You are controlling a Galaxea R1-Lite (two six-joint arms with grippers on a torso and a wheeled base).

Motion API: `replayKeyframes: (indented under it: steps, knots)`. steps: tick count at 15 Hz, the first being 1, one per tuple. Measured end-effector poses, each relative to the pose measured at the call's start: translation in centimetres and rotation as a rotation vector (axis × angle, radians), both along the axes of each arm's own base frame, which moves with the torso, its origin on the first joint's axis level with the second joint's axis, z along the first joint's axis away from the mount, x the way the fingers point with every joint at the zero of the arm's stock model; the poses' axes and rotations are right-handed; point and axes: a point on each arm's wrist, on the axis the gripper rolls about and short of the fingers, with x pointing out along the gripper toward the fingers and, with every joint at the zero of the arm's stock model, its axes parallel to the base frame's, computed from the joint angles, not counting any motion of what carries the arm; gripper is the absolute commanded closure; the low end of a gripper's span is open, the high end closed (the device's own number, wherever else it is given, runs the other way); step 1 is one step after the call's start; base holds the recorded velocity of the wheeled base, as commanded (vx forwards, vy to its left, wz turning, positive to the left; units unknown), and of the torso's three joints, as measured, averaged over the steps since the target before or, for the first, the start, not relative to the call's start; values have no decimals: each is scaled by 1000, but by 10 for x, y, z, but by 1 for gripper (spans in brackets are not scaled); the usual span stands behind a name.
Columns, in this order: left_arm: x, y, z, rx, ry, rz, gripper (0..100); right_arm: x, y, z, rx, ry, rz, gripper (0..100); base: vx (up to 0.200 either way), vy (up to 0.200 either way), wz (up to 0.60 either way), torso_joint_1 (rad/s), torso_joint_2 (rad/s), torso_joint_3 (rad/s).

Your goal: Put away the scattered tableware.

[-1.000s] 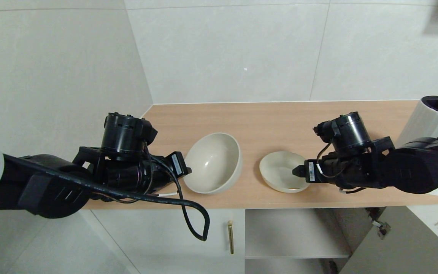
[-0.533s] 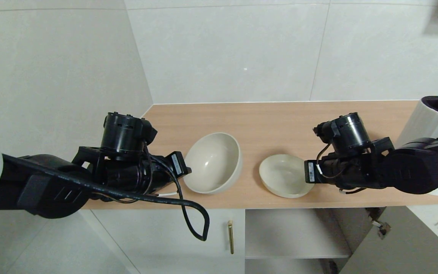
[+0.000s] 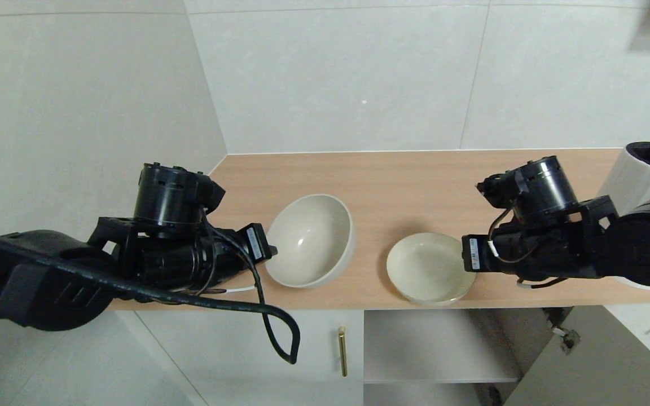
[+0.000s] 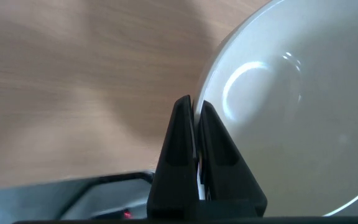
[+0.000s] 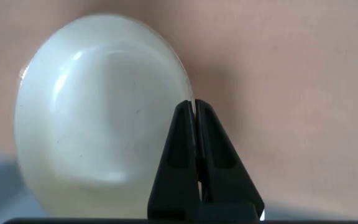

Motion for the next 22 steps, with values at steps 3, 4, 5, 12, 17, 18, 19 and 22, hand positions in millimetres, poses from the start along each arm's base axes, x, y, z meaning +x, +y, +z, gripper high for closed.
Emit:
replayKeyframes:
  steps: [3, 4, 5, 12, 17, 18, 19, 22]
  knots:
    - [-19, 9, 10, 67, -59, -39, 100, -33, -16, 25, 85, 86, 128, 100, 0, 0, 0, 0, 0, 0]
    - [-28, 13, 14, 92, -77, -55, 100, -43, -22, 33, 110, 100, 157, 100, 0, 0, 0, 0, 0, 0]
    - [-36, 17, 19, 119, -86, -72, 100, -53, -28, 40, 119, 114, 165, 100, 0, 0, 0, 0, 0, 0]
    - [-57, 23, 35, 136, -139, -105, 100, -69, -38, 46, 144, 123, 199, 100, 0, 0, 0, 0, 0, 0]
    - [-54, 19, 30, 141, -122, -116, 100, -71, -38, 46, 142, 121, 199, 100, -160, 0, 0, 8, 0, 0]
    - [-54, 19, 30, 141, -122, -119, 100, -71, -38, 46, 142, 121, 199, 100, 0, 0, 0, 0, 0, 0]
    - [-54, 18, 29, 143, -118, -122, 100, -71, -38, 46, 142, 121, 199, 100, 0, 0, 0, 0, 0, 0]
    - [-54, 17, 28, 144, -116, -123, 100, -70, -38, 46, 142, 120, 197, 100, 0, 0, 0, 0, 0, 0]
